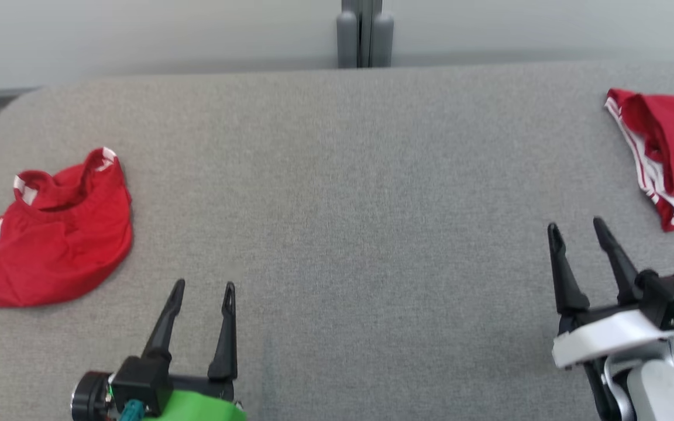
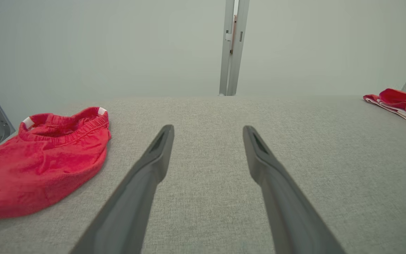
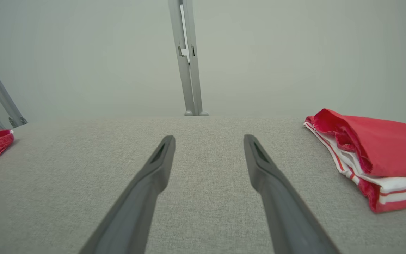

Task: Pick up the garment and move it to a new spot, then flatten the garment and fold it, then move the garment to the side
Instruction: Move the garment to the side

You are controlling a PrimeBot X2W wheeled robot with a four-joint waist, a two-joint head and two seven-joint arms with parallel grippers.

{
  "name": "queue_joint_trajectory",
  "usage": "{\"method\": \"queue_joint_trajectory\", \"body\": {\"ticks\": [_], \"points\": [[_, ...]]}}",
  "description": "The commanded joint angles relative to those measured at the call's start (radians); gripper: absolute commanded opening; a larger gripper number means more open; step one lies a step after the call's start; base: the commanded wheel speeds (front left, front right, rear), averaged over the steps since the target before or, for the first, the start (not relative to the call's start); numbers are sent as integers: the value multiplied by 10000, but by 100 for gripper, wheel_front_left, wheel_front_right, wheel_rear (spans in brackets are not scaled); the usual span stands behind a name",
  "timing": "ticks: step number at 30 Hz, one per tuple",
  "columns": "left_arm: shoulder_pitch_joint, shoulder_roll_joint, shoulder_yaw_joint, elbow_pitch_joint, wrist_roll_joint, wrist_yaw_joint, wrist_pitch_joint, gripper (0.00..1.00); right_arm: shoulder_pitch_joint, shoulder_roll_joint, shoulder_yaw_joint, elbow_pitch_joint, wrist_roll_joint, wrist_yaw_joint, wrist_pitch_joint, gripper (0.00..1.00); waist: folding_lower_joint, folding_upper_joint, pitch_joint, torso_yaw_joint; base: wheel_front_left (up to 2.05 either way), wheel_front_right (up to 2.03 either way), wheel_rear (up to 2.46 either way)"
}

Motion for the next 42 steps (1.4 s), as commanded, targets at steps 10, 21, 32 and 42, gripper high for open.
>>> {"method": "queue_joint_trajectory", "body": {"ticks": [10,21,32,42], "points": [[1081,-12,103,-84,-381,171,-3,100,2092,403,-152,-792,-163,-11,-27,100,1,0,-2005,377,0,0,0],[1281,-11,-74,-50,13,276,-3,100,2805,726,-214,-698,-404,-11,-27,100,1,0,-2495,494,0,0,0],[1189,-12,-178,152,128,225,-5,100,2949,815,-128,-576,-506,-11,-27,100,1,0,-2494,543,0,0,0],[1231,-12,-177,150,157,206,-3,100,2989,791,-81,-564,-548,-11,-28,100,1,0,-2436,522,0,0,0]]}}
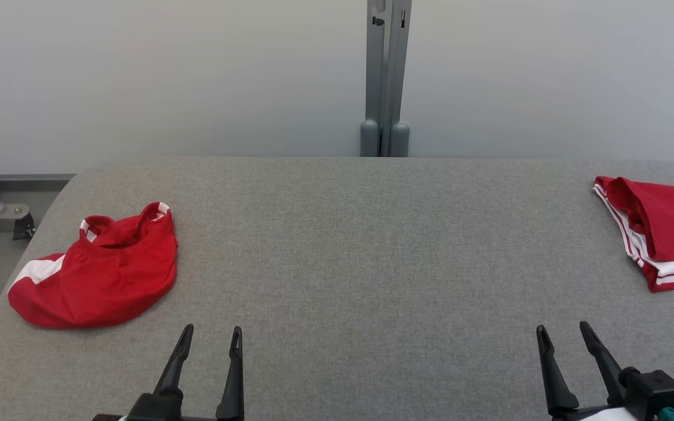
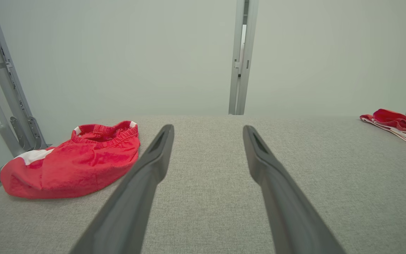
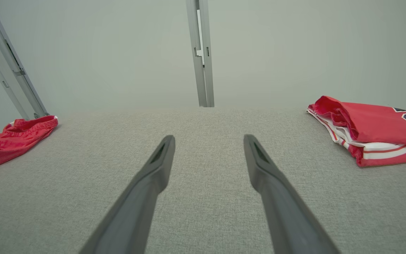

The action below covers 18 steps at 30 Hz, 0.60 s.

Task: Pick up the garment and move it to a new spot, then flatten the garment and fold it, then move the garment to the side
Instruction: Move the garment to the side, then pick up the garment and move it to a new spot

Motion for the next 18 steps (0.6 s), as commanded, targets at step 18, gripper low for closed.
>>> {"method": "queue_joint_trajectory", "body": {"ticks": [18], "points": [[-301,5,54,18,63,-50,-3,100,15,44,-5,-13,34,-11,-28,100,1,0,376,810,0,0,0]]}}
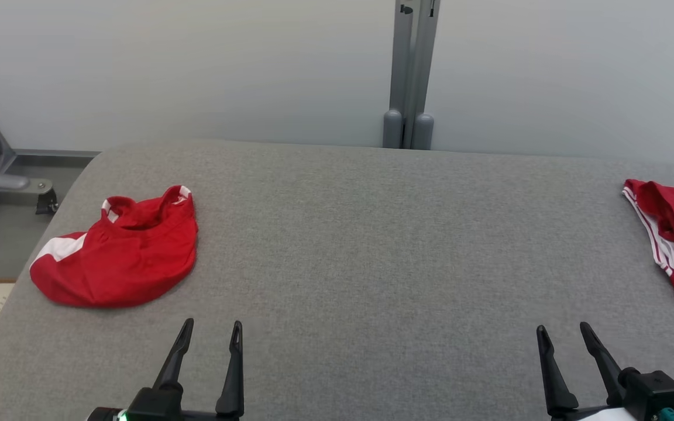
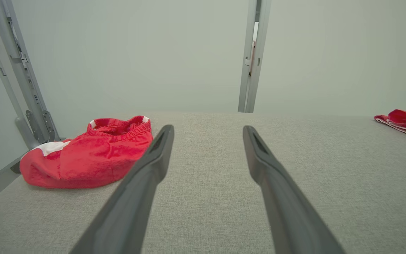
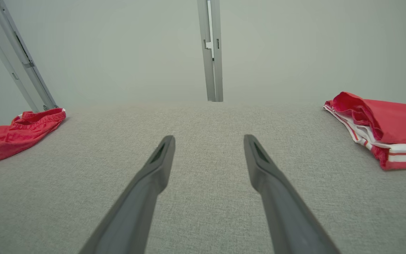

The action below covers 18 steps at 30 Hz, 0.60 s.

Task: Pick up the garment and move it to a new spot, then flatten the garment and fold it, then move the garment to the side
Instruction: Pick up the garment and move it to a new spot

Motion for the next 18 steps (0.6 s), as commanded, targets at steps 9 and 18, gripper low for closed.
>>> {"method": "queue_joint_trajectory", "body": {"ticks": [9,18], "points": [[-352,6,115,-77,50,8,-3,100,-284,39,70,-65,73,-11,-28,100,0,0,487,1819,0,0,0],[-424,6,205,-205,62,67,-3,100,-545,63,128,29,91,-11,-28,100,0,0,749,3321,0,0,0]]}}
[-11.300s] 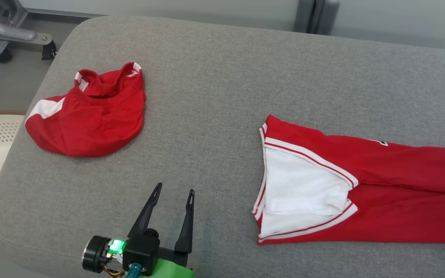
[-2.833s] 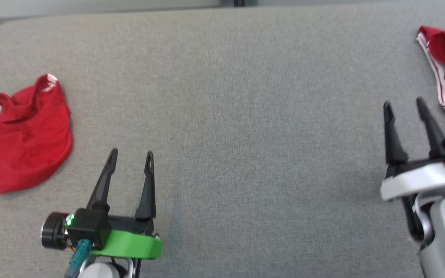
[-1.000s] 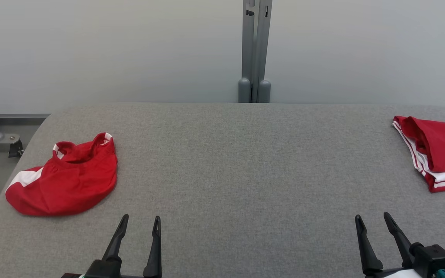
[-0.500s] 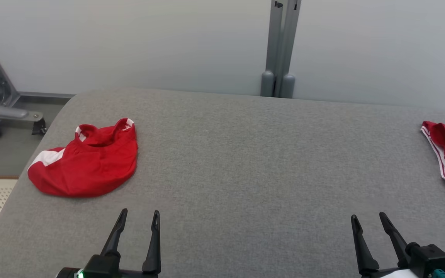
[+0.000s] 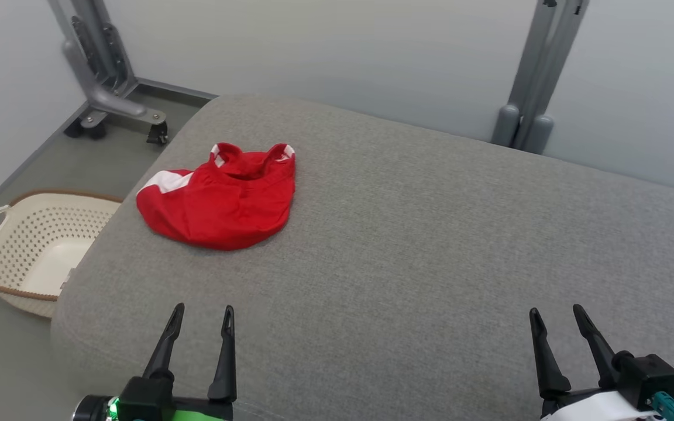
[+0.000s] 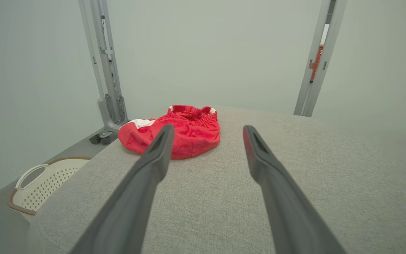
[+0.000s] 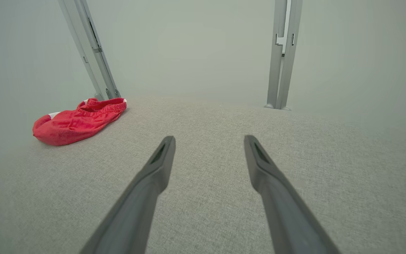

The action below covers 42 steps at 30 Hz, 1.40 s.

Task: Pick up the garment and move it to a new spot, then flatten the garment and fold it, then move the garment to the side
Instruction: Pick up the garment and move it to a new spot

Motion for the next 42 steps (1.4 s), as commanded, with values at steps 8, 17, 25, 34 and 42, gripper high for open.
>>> {"method": "queue_joint_trajectory", "body": {"ticks": [8,17,25,34,42], "points": [[-89,7,228,-372,-216,422,-2,100,-670,-258,468,265,88,-11,-28,100,0,0,641,1017,0,0,0],[-621,7,487,-356,83,188,-2,100,-457,-327,272,198,53,-11,-28,100,0,0,906,1143,0,0,0],[-3573,409,1234,-147,357,-484,-1,100,-1129,-1240,300,-140,-329,-11,-28,100,0,0,2806,477,0,0,0],[-8148,1415,961,3499,-367,-919,827,100,-1979,-2485,207,-404,-572,-11,-28,100,0,0,4778,-282,0,0,0],[-11313,2060,-906,6058,-3209,-970,3148,100,-2344,-3022,-57,-826,-736,-11,-28,100,0,0,5894,-743,0,0,0]]}}
